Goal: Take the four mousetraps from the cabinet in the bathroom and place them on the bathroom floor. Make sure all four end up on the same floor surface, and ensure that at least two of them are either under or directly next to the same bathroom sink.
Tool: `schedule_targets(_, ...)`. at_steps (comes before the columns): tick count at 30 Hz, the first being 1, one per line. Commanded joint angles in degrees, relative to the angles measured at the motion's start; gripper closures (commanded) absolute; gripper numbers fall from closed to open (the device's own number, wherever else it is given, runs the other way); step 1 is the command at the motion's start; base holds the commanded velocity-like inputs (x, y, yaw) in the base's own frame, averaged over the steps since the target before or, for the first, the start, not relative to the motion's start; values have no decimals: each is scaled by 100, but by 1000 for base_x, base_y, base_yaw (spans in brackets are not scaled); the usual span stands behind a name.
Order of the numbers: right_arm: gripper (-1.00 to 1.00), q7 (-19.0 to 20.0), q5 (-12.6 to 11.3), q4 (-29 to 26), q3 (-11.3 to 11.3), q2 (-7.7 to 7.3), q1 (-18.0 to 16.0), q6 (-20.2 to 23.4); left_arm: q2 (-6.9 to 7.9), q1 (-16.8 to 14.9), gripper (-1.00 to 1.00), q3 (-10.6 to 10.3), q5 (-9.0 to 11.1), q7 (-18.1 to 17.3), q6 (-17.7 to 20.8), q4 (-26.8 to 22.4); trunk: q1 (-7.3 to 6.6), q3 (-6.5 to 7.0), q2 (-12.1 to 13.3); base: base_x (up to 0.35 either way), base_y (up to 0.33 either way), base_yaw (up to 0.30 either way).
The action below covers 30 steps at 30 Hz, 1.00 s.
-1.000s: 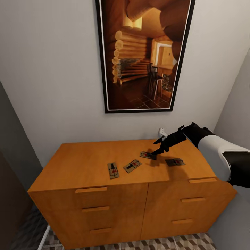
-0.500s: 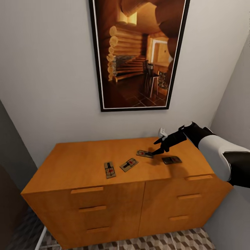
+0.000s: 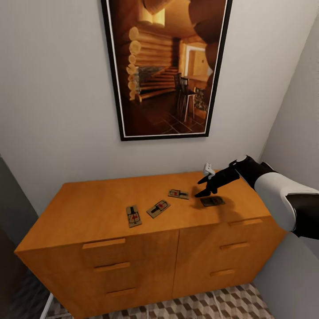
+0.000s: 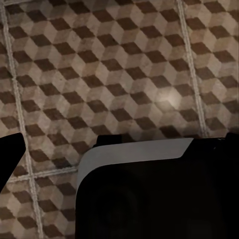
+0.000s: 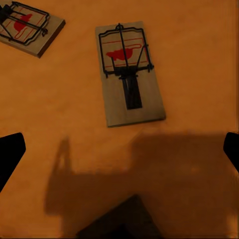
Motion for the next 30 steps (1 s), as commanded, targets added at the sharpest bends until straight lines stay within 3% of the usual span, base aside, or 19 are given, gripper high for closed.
schedule_targets(1,-100,18,-35,-9,45,-3,-2,37,0,-3,-100,-28,-5,32,-19,4,0,-12,-3,0,0,-101)
schedule_targets(30,-100,-20,-12,-128,56,9,-5,31,0,-3,-100,-27,-5,32,-18,4,0,-34,-3,1,1,-12)
